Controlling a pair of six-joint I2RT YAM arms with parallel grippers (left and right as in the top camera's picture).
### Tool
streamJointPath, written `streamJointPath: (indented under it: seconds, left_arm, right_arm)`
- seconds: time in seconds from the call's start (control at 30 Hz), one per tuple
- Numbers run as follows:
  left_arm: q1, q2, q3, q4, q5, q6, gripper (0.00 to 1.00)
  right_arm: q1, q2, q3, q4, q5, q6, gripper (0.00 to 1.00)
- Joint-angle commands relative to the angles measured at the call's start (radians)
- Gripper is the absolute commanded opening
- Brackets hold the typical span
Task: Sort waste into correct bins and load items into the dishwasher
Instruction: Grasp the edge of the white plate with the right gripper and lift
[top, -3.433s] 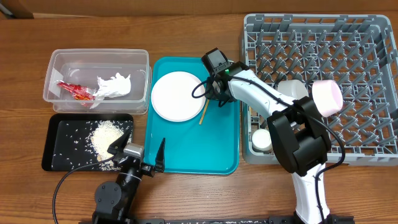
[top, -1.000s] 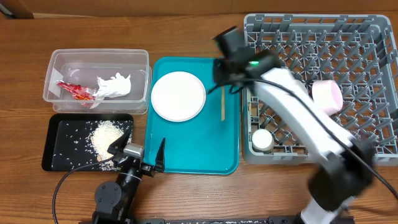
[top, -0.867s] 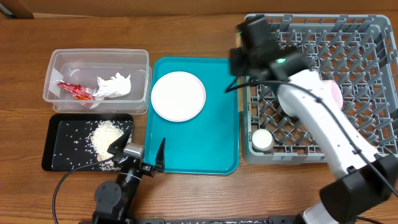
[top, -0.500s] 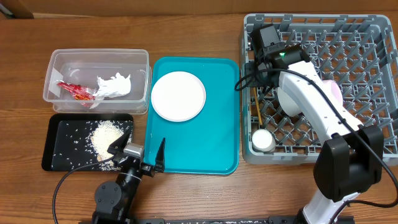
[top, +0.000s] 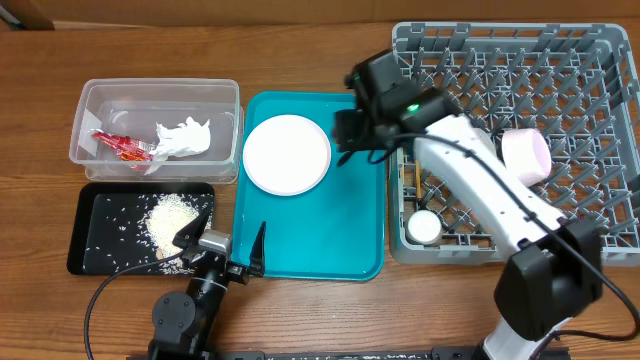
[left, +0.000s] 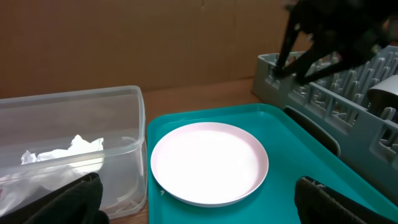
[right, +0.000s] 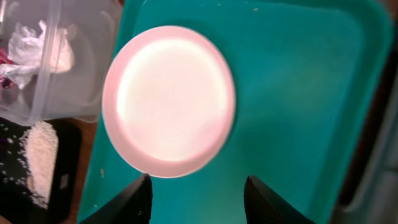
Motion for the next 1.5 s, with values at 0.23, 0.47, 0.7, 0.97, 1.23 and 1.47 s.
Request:
streamJointPath:
  seconds: [0.23,0.47,0.7,0.97,1.23,1.47]
  left_arm:
    - [0.005,-0.005,-0.003,-0.003,0.0,0.0,1.0]
    - [0.005,-0.005,-0.003,-0.003,0.0,0.0,1.0]
    - [0.005,-0.005,-0.003,-0.003,0.0,0.0,1.0]
    - [0.005,-0.005,-0.003,-0.003,0.0,0.0,1.0]
    - [0.005,-0.005,-0.003,-0.003,0.0,0.0,1.0]
    - [0.005,-0.005,-0.003,-0.003,0.0,0.0,1.0]
  right_arm:
    - [0.047,0.251,-0.036,0.084,0.055,0.348,0.36]
    - [0.047,0.293,-0.034,0.048,0.051,0.332,0.04]
    - [0.013,0.173,-0.017,0.023,0.058,0.232,0.04]
    - [-0.04,-0.239,-0.004,-0.035,0.801,0.153,0.04]
    - [-0.082,-0.298,-0.005,-0.001,1.418,-0.04,0.04]
    - [-0.245,-0.23,-0.02,-0.002,1.41,-0.058,0.04]
